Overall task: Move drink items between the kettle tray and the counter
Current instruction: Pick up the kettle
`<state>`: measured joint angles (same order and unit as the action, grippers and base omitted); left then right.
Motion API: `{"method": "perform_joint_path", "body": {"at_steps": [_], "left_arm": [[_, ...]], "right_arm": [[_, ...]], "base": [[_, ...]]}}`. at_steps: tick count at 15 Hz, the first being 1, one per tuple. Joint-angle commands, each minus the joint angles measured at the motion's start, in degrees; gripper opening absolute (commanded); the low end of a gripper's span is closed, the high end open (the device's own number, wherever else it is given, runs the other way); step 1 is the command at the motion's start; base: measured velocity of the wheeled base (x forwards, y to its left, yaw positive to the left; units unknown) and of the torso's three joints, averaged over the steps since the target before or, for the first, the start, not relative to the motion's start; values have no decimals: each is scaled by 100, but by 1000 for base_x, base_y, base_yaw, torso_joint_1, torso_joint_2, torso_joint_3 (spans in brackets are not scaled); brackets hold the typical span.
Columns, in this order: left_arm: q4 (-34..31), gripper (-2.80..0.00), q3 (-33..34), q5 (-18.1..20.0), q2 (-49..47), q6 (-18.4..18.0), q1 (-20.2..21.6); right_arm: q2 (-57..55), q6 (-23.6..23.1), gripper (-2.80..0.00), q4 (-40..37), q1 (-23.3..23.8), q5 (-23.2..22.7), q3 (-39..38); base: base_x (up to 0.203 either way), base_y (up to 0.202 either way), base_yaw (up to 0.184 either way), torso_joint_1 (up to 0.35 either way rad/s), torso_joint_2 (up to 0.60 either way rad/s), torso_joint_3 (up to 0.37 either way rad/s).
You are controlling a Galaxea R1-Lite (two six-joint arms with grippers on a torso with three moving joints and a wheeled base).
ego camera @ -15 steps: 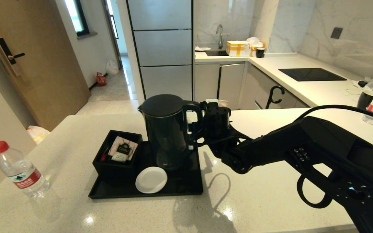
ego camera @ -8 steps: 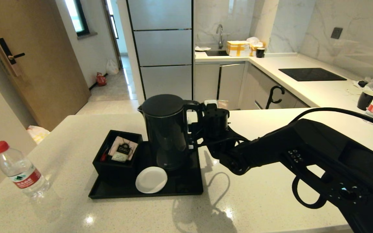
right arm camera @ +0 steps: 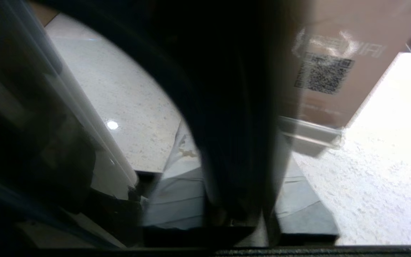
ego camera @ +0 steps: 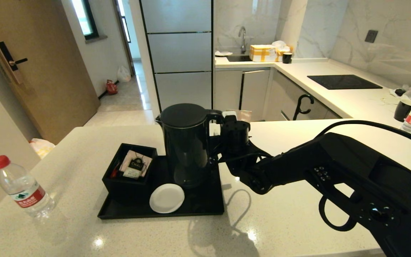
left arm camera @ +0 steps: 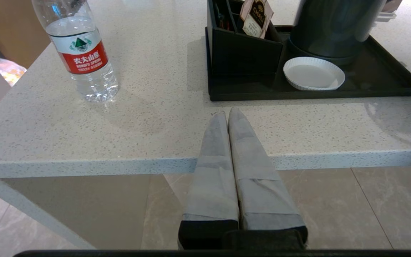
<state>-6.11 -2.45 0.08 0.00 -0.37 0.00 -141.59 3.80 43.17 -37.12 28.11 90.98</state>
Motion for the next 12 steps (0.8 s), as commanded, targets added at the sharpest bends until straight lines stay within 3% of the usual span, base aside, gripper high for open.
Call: {"method": "perform_joint_path", "body": {"at_steps": [1,12], "left_arm": [[-4,-280,-1,1,0,2,0],[-4,-280,-1,1,0,2,9]], "right_arm": [[11,6,-280,24,3,12,-1],[202,94,-280,-72,3,247,139]], "base": [[0,0,0,0,0,0],[0,0,0,0,0,0]]}}
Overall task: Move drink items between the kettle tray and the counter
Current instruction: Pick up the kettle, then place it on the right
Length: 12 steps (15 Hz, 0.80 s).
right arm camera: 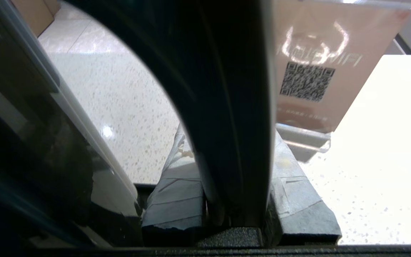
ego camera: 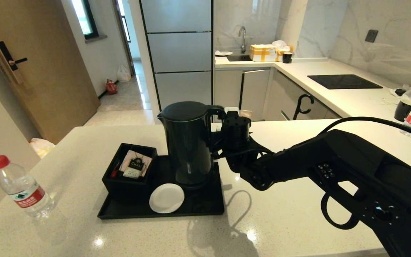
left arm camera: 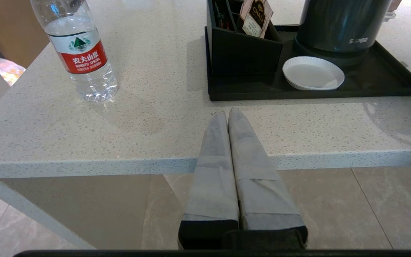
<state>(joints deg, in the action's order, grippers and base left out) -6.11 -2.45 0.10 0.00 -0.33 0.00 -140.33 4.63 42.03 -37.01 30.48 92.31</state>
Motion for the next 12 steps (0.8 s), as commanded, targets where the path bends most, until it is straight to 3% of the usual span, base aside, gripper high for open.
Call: {"method": "perform_joint_path", "body": {"at_steps": [1,10,12], "left_arm": [[-4,-280,-4,-1,0,-2,6],[-4,-280,-3,-1,0,-2,0],[-4,-280,-1,-1,0,-2,0]], "right_arm": [[79,16,-280,37,-8,12,5],[459,389,-280,-567,121,90,167],[581,380,-280,-698,404,90,220]], "base": [[0,0,0,0,0,0],[0,0,0,0,0,0],[0,0,0,0,0,0]]}}
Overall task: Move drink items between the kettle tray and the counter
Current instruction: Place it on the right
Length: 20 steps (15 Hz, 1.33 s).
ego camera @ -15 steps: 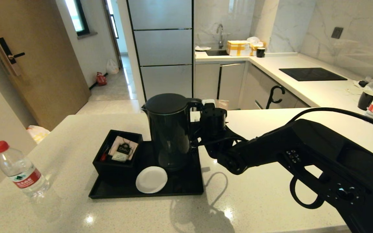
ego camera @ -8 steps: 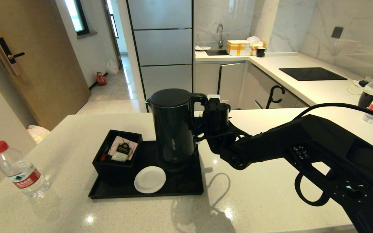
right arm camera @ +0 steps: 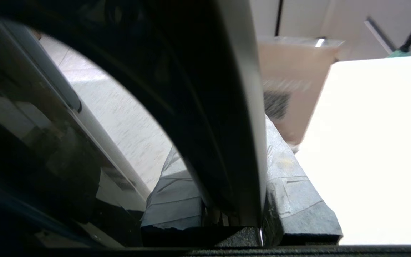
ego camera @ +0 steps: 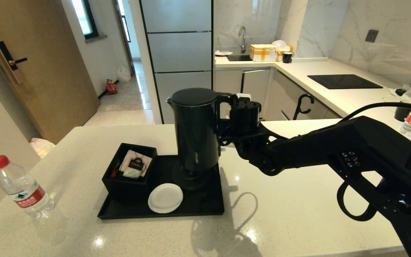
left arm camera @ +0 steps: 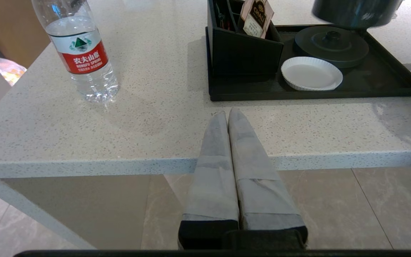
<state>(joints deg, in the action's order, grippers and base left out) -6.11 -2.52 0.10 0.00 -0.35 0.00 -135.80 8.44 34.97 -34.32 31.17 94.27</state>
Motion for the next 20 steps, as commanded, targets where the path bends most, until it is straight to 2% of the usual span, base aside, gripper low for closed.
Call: {"method": "perform_joint_path", "body": {"at_steps": [1,4,7,12,13,14,15,18,20], "left_arm": [[-4,-280,6,-1,0,0,0],[-4,-280,6,-1,0,0,0],[4,-280,6,-1,0,0,0],[-4,-280,6,-1,0,0,0],[-4,-280,6,-1,0,0,0],[-4,-280,6,-1,0,0,0],[-4,-280,6,-1,0,0,0],[-4,-280,6,-1,0,0,9],[-3,-280,4,-1,0,0,6]], "right_arm": [[256,-7,-280,-28,285,-7,-49],[774,2,-280,-47,851,-174,-459],[1142,54,-280,-12,1131,-555,-1024],[1865,125,-280,416,1715,-1995,-2809],[1914,105,-280,620,1885,-2479,-3132],[1952,88,-280,765,1981,-2678,-3231],[1950,85,-280,769,1984,-2684,-3234],[1508,20,-280,915,2430,-3183,-3210],[1389,-51,-280,1043,2487,-3158,-3127]], "base": [[0,0,0,0,0,0],[0,0,0,0,0,0],[0,0,0,0,0,0],[0,0,0,0,0,0],[0,0,0,0,0,0],[0,0,0,0,0,0],[0,0,0,0,0,0],[0,0,0,0,0,0],[0,0,0,0,0,0]]}}
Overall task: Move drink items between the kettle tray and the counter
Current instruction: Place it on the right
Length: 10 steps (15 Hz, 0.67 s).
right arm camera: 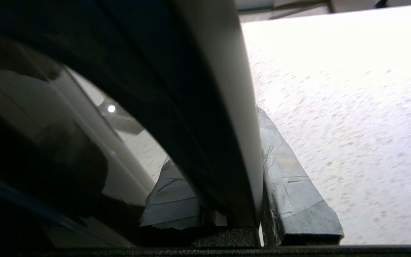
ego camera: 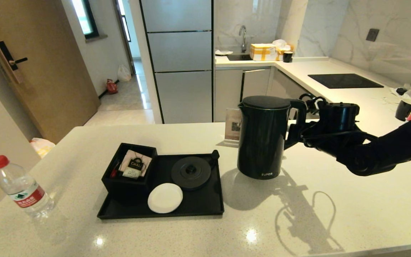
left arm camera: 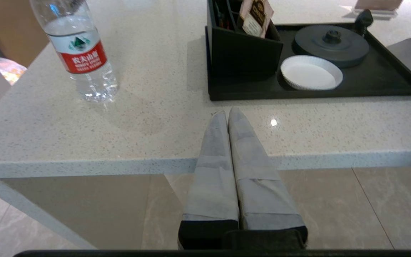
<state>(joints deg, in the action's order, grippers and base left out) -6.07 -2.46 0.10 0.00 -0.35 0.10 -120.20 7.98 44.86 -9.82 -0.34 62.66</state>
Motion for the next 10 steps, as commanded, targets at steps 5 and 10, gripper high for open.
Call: {"method": "perform_joint_path", "body": {"at_steps": [5,10], "left_arm": [[-8,-280,0,-1,0,0,-10],[-8,-280,0,-1,0,-6,-10]], "right_arm": [[-890,-245,-280,573,81,774,385],[-1250,-418,-280,1084,77,1323,385]], "base": [[0,0,0,0,0,0],[0,0,0,0,0,0]]}}
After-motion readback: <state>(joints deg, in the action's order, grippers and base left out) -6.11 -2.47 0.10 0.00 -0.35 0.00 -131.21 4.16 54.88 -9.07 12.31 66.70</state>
